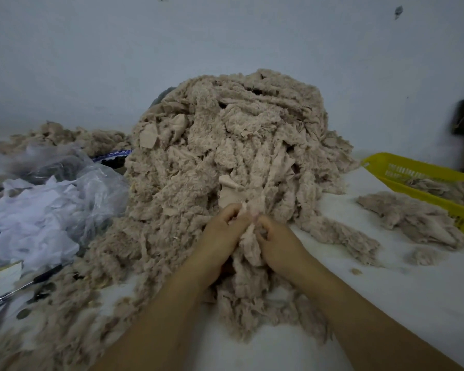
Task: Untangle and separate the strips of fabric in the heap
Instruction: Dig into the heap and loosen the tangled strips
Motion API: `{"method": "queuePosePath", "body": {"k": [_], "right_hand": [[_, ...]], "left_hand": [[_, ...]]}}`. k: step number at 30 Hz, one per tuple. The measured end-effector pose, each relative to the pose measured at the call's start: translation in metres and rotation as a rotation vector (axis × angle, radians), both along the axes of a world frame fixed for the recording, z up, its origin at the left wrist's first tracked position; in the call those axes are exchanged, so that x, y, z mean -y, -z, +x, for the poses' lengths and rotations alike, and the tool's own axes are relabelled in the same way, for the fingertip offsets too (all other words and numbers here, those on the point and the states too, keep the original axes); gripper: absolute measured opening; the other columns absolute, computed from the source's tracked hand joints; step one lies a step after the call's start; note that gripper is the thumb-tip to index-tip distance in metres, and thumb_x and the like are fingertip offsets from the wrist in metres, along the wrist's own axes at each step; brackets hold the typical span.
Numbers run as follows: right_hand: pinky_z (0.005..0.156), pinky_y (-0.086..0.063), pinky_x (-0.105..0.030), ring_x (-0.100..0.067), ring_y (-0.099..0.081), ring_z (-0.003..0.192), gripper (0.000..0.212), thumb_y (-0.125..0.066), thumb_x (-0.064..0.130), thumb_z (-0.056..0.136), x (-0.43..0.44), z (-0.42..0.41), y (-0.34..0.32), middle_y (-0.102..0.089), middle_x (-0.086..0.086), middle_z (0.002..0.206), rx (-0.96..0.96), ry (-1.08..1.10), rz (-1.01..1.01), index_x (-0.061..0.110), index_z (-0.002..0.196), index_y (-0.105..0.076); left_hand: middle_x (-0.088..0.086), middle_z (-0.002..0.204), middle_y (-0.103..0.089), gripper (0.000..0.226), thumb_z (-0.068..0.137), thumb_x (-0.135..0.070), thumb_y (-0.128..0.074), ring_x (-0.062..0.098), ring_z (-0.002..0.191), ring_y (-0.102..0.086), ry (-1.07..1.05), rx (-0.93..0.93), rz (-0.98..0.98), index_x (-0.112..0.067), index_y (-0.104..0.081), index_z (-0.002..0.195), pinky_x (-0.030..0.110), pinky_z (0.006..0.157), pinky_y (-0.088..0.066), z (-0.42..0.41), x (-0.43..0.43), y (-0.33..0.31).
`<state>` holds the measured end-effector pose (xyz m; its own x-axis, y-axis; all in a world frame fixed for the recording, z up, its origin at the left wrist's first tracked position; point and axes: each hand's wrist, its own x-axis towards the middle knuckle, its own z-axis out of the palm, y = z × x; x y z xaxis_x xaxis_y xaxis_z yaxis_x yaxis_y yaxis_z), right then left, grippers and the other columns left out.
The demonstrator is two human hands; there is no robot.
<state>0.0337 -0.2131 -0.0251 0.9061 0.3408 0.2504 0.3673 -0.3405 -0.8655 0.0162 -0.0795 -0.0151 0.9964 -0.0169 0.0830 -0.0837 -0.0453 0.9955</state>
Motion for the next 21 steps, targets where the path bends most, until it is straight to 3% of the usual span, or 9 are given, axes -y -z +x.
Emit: {"method": "queuePosePath", "body": {"k": [1, 3, 6, 8, 11, 13, 15, 17, 21], "right_hand": [[0.064, -0.046, -0.036, -0.014, -0.054, 0.069, 0.024, -0.051, 0.011, 0.100, 0.000, 0.001, 0.002, -0.061, -0.006, 0.078, -0.008, -0.012, 0.010, 0.021, 0.079, -0.058], [0.060, -0.040, -0.031, -0.013, -0.046, 0.066, 0.028, -0.052, 0.016, 0.099, 0.000, 0.003, 0.006, -0.053, -0.001, 0.069, -0.034, 0.010, 0.051, 0.015, 0.072, -0.054], [0.058, -0.042, -0.015, -0.001, -0.052, 0.058, 0.042, -0.045, 0.036, 0.101, -0.002, 0.003, -0.001, -0.058, 0.020, 0.058, -0.148, 0.136, 0.146, 0.035, 0.062, -0.061], [0.075, -0.052, -0.024, 0.002, -0.065, 0.071, 0.040, -0.046, 0.045, 0.098, 0.001, 0.006, -0.002, -0.070, 0.023, 0.071, -0.268, 0.177, 0.293, 0.042, 0.068, -0.072], [0.084, -0.054, -0.038, -0.014, -0.071, 0.091, 0.039, -0.050, 0.054, 0.090, 0.005, 0.008, -0.003, -0.077, 0.003, 0.093, -0.384, 0.203, 0.497, 0.028, 0.087, -0.079], [0.072, -0.052, -0.034, -0.012, -0.068, 0.075, 0.044, -0.045, 0.047, 0.098, 0.006, 0.011, -0.003, -0.074, 0.000, 0.081, -0.342, 0.243, 0.536, 0.027, 0.078, -0.078], [0.057, -0.042, -0.028, -0.008, -0.051, 0.052, 0.053, -0.042, 0.037, 0.102, 0.014, 0.018, -0.006, -0.058, 0.001, 0.063, -0.317, 0.340, 0.655, 0.027, 0.060, -0.073], [0.051, -0.037, -0.025, -0.007, -0.041, 0.043, 0.056, -0.042, 0.035, 0.103, 0.030, 0.025, -0.010, -0.051, 0.001, 0.058, -0.300, 0.453, 0.741, 0.021, 0.055, -0.067], [0.055, -0.041, -0.029, -0.007, -0.048, 0.041, 0.073, -0.029, 0.072, 0.092, 0.038, 0.019, -0.009, -0.056, 0.005, 0.048, -0.246, 0.406, 0.477, 0.020, 0.055, -0.065]], "left_hand": [[0.010, 0.090, -0.072, 0.028, 0.096, -0.040, -0.063, 0.021, 0.084, -0.067, -0.029, 0.008, -0.012, -0.013, -0.068, 0.095, 0.032, 0.074, -0.053, 0.001, 0.000, 0.000], [0.012, 0.092, -0.073, 0.021, 0.100, -0.029, -0.058, 0.020, 0.084, -0.069, -0.047, -0.007, -0.101, -0.014, -0.070, 0.093, 0.031, 0.072, -0.057, 0.002, 0.001, -0.001], [0.008, 0.089, -0.076, 0.017, 0.098, -0.025, -0.059, 0.017, 0.082, -0.074, -0.016, -0.078, -0.374, -0.017, -0.071, 0.090, 0.026, 0.063, -0.057, 0.001, -0.001, -0.005], [0.006, 0.090, -0.077, 0.014, 0.096, -0.025, -0.059, 0.016, 0.083, -0.075, -0.005, -0.102, -0.501, -0.018, -0.070, 0.091, 0.026, 0.062, -0.058, 0.001, -0.004, -0.008], [0.008, 0.094, -0.077, 0.014, 0.093, -0.026, -0.061, 0.019, 0.085, -0.075, -0.001, -0.107, -0.577, -0.021, -0.074, 0.088, 0.028, 0.062, -0.059, 0.003, -0.006, -0.008], [0.009, 0.090, -0.076, 0.010, 0.086, -0.025, -0.065, 0.020, 0.077, -0.075, 0.000, -0.116, -0.623, -0.019, -0.073, 0.084, 0.029, 0.058, -0.059, 0.002, -0.010, -0.009], [0.010, 0.081, -0.072, 0.017, 0.075, -0.023, -0.070, 0.020, 0.064, -0.071, -0.056, -0.105, -0.752, -0.014, -0.069, 0.090, 0.029, 0.052, -0.057, 0.003, -0.021, -0.011], [0.009, 0.075, -0.070, 0.014, 0.082, -0.019, -0.066, 0.019, 0.058, -0.069, -0.125, -0.069, -0.913, -0.011, -0.069, 0.093, 0.027, 0.049, -0.055, 0.006, -0.036, -0.014], [0.006, 0.068, -0.073, 0.056, 0.103, -0.027, -0.043, 0.016, 0.056, -0.071, -0.103, -0.036, -1.015, -0.010, -0.080, 0.065, 0.025, 0.048, -0.056, 0.008, -0.040, -0.011]]}}
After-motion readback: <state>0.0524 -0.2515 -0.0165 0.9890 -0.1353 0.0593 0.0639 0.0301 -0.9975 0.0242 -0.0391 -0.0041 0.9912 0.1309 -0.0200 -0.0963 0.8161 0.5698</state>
